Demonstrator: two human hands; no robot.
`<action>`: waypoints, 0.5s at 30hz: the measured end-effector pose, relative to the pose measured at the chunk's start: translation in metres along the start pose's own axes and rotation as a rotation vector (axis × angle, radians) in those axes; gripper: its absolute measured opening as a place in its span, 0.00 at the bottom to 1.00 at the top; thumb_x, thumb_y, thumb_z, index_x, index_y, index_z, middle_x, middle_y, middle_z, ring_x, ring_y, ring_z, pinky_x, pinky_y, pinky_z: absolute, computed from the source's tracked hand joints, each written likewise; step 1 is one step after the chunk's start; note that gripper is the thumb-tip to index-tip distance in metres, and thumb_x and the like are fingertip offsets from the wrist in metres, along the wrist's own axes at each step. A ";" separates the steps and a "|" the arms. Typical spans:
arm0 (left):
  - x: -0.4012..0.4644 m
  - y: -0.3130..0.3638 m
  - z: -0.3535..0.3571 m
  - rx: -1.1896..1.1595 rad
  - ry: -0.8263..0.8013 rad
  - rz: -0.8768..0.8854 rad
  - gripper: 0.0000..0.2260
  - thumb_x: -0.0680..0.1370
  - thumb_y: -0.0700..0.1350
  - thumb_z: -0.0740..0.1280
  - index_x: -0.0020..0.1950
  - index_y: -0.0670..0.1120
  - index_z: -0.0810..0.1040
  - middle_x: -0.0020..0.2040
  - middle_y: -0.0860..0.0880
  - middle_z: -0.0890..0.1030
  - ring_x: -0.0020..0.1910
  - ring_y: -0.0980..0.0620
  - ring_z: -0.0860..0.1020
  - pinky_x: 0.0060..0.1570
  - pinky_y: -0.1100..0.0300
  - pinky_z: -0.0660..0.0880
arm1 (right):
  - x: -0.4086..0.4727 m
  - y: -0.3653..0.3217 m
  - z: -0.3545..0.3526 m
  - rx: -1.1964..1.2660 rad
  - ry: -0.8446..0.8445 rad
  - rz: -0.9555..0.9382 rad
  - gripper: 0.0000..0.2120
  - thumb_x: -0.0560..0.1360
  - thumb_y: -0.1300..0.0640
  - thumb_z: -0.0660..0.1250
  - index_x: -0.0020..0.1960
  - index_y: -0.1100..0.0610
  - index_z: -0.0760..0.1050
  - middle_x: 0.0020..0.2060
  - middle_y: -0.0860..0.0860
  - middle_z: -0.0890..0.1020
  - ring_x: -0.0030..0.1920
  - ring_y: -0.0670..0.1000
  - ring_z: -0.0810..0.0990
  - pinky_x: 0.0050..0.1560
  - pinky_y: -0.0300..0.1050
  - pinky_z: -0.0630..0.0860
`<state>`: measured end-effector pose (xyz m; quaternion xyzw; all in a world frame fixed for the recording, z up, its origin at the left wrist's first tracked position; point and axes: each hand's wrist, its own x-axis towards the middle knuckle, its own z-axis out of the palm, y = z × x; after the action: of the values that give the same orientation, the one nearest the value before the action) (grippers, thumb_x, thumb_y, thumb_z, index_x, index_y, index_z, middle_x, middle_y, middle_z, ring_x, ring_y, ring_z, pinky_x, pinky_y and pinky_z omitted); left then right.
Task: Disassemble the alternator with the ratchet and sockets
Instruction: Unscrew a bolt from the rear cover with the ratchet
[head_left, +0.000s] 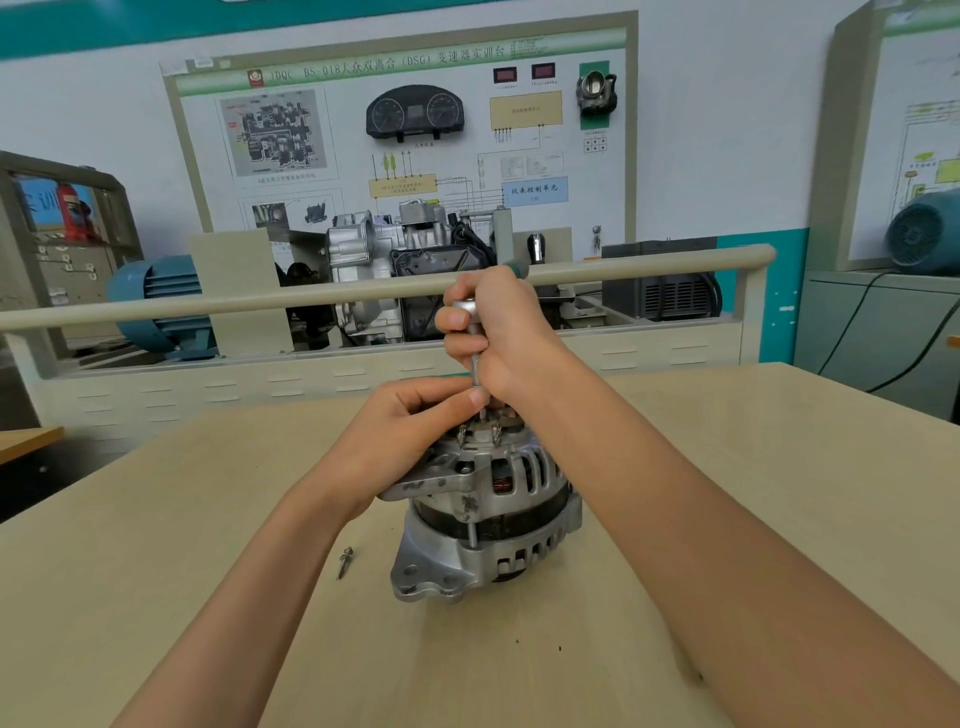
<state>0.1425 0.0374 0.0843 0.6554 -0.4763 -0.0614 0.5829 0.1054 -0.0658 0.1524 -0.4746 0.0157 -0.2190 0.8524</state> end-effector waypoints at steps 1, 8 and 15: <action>0.000 0.000 0.000 0.006 -0.008 -0.002 0.10 0.71 0.53 0.66 0.49 0.58 0.84 0.50 0.57 0.84 0.53 0.61 0.80 0.48 0.74 0.72 | -0.001 0.000 0.000 -0.001 -0.030 0.020 0.13 0.77 0.67 0.48 0.36 0.57 0.63 0.27 0.50 0.67 0.15 0.43 0.63 0.14 0.32 0.52; -0.001 0.001 -0.001 0.013 0.001 -0.039 0.12 0.71 0.51 0.67 0.51 0.51 0.84 0.49 0.54 0.85 0.50 0.59 0.82 0.46 0.73 0.73 | -0.005 -0.003 -0.004 0.107 -0.201 0.123 0.11 0.76 0.68 0.49 0.39 0.57 0.64 0.21 0.46 0.68 0.15 0.42 0.61 0.14 0.32 0.51; -0.001 0.001 0.000 0.096 0.045 -0.024 0.18 0.77 0.40 0.65 0.33 0.60 0.84 0.33 0.57 0.84 0.32 0.64 0.80 0.34 0.73 0.73 | -0.006 0.023 0.012 0.043 0.309 -0.438 0.07 0.80 0.63 0.48 0.54 0.61 0.63 0.34 0.56 0.71 0.16 0.42 0.68 0.18 0.32 0.63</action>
<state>0.1413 0.0388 0.0846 0.6894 -0.4575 -0.0306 0.5608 0.1111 -0.0433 0.1387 -0.4096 0.0379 -0.4681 0.7821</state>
